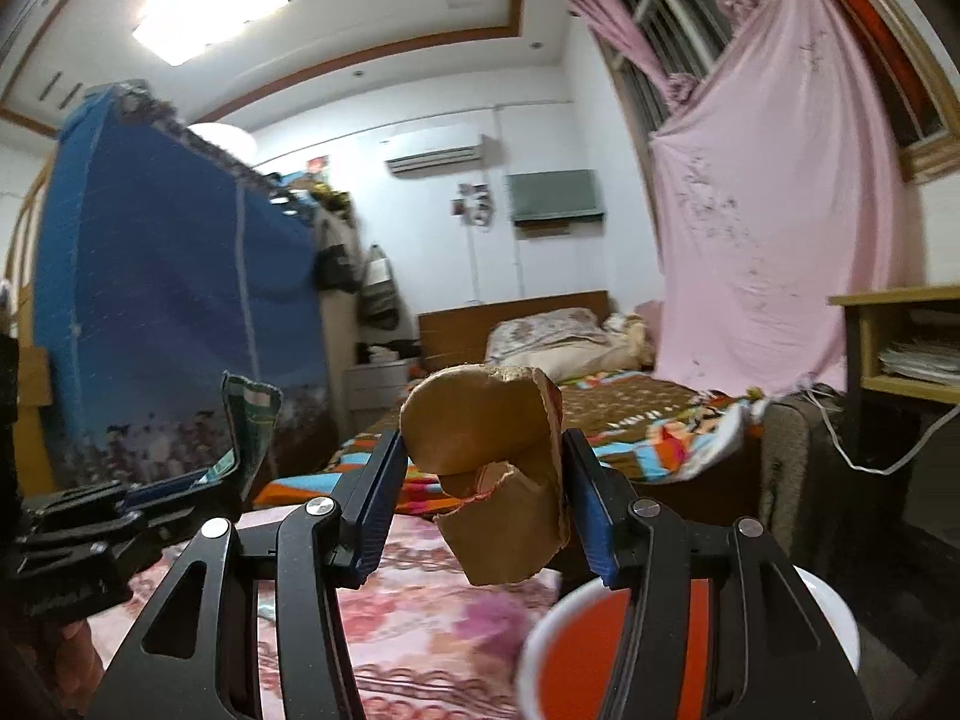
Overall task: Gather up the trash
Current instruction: 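Lift the carton and paper bag and carry both toward the orange basin, then open the left tool to drop the carton into the basin while the right tool releases the bag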
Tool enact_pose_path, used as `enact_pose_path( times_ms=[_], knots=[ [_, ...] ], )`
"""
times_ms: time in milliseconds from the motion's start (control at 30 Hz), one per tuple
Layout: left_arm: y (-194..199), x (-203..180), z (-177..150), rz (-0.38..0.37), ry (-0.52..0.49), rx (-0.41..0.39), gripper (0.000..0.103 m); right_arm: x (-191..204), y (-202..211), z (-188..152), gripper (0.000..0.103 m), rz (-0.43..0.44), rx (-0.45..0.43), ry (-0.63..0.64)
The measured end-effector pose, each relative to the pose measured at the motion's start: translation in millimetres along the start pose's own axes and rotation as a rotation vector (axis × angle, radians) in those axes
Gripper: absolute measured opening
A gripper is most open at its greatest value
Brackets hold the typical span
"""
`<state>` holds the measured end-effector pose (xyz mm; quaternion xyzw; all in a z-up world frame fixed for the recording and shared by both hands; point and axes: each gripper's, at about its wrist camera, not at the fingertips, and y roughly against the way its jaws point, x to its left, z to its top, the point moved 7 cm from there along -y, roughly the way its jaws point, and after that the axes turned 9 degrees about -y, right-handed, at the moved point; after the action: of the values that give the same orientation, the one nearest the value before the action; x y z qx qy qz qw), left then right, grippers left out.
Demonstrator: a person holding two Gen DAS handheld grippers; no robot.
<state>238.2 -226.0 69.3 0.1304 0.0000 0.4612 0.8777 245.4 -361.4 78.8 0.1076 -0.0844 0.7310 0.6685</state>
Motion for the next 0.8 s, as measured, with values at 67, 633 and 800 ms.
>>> enact_pose_path(
  times_ms=[67,633,800],
  knots=[
    [-9,-10,2,-0.031,-0.014,0.011,0.008,-12,1,-1,0.052,-0.029,0.004,-0.021],
    [-78,-65,-13,-0.228,0.077,0.225,0.008,-95,-5,-14,0.053,-0.222,0.103,-0.200],
    [-93,-73,-23,-0.267,0.143,0.292,0.008,-103,-7,-18,0.055,-0.247,0.134,-0.233]
  ],
)
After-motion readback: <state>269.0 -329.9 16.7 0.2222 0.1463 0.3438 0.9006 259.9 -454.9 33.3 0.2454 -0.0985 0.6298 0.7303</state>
